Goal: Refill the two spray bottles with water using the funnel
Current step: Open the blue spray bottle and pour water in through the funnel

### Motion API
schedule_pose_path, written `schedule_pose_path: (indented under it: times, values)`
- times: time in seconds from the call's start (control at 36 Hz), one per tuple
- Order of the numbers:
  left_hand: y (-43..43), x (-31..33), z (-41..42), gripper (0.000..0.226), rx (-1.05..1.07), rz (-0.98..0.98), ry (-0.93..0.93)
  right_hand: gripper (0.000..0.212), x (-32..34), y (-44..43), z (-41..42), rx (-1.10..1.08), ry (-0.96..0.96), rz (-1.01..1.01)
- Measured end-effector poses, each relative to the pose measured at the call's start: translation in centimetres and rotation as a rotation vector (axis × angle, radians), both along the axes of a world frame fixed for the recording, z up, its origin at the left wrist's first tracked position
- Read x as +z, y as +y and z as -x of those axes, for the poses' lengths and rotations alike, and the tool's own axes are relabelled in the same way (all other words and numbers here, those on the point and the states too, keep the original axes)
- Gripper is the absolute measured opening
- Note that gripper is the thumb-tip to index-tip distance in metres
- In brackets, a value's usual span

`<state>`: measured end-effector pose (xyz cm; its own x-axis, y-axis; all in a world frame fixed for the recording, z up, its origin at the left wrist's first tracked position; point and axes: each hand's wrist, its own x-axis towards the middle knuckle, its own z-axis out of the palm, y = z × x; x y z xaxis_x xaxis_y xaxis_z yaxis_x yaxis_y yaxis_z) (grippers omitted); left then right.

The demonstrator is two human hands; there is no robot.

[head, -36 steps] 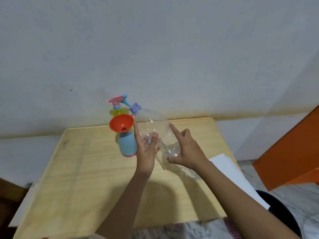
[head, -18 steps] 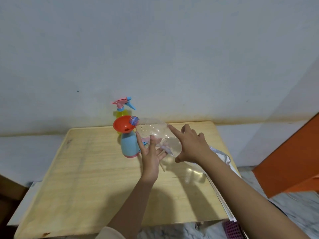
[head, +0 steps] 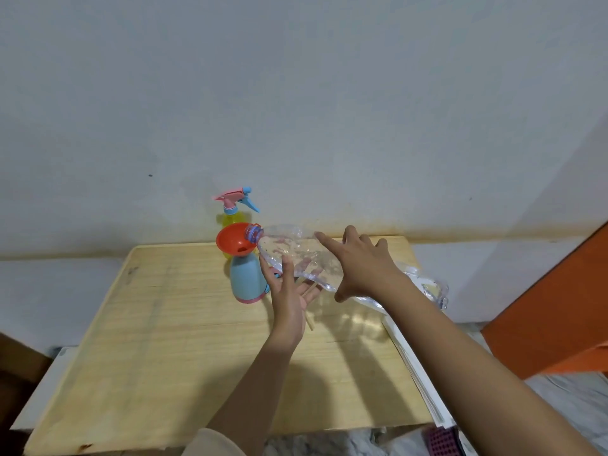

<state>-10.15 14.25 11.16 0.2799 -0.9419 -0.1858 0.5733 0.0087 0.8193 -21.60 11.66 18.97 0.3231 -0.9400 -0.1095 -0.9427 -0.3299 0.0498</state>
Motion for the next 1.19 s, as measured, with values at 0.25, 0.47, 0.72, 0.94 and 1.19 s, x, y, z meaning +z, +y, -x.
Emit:
schedule_pose_path:
  times: [0.25, 0.47, 0.72, 0.94, 1.19]
  values:
    - [0.0, 0.3, 0.3, 0.057, 0.016, -0.019, 0.071, 0.116, 0.3, -0.2, 0.0, 0.005, 0.013, -0.007]
    - [0.0, 0.2, 0.7, 0.065, -0.005, -0.076, 0.095, 0.115, 0.5, -0.1, 0.1, 0.002, 0.031, -0.006]
    - [0.3, 1.0, 1.0, 0.06, 0.012, -0.026, 0.102, 0.114, 1.1, -0.1, 0.0, 0.002, 0.056, 0.009]
    - [0.1, 0.8, 0.9, 0.058, 0.015, -0.039, 0.104, 0.114, 1.4, 0.0, -0.1, 0.006, 0.082, 0.02]
    - [0.1, 1.1, 1.0, 0.059, 0.001, -0.032, 0.156, 0.113, 2.0, 0.0, -0.2, 0.004, 0.099, 0.026]
